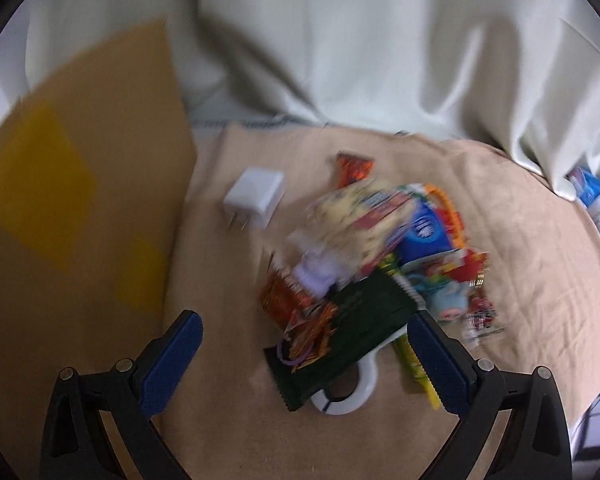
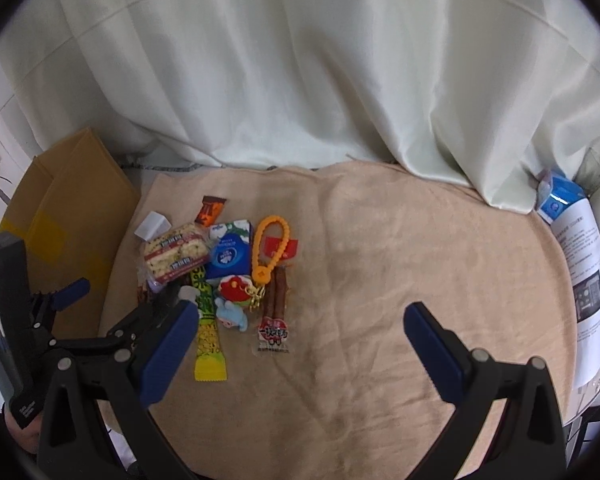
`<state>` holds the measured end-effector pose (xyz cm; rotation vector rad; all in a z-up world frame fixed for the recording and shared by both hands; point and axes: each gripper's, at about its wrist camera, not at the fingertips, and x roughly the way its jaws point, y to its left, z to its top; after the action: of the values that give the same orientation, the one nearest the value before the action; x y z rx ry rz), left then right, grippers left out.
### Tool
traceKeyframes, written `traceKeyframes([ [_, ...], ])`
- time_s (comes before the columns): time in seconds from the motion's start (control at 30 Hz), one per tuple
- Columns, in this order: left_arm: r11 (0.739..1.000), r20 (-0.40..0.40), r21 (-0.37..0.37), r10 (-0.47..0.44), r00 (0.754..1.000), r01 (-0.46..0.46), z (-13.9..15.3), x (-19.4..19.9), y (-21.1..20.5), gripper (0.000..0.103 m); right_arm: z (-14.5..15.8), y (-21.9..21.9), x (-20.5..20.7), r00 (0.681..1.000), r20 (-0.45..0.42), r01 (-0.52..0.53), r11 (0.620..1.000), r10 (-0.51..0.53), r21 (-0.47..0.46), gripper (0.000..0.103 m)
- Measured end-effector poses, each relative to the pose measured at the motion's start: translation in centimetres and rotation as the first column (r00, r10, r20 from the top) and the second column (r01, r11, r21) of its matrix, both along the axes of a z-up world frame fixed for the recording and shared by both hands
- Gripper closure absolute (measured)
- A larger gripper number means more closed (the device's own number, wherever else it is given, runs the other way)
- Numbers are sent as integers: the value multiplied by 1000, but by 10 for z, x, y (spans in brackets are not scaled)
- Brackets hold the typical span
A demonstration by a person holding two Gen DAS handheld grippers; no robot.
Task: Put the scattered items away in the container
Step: 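Move the left gripper toward the cream bread package in the pile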
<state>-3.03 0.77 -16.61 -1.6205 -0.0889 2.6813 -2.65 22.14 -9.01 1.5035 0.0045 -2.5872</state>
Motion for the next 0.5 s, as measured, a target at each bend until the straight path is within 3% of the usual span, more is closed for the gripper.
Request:
traceKeyframes([
  [0.13, 997, -17, 63, 47, 999, -45, -7, -7, -16, 1, -11, 1, 0, 1000, 21, -1, 1000, 0, 2, 0],
  [0.33, 999, 10, 46, 24, 1000, -24, -18, -20, -8, 1, -20, -2, 1, 999, 33, -17, 1000, 17, 4, 0],
  [0.5, 997, -7, 76, 31, 999, -31, -13, -30, -8, 1, -22, -3, -1, 999, 32, -20, 1000, 20, -3, 0],
])
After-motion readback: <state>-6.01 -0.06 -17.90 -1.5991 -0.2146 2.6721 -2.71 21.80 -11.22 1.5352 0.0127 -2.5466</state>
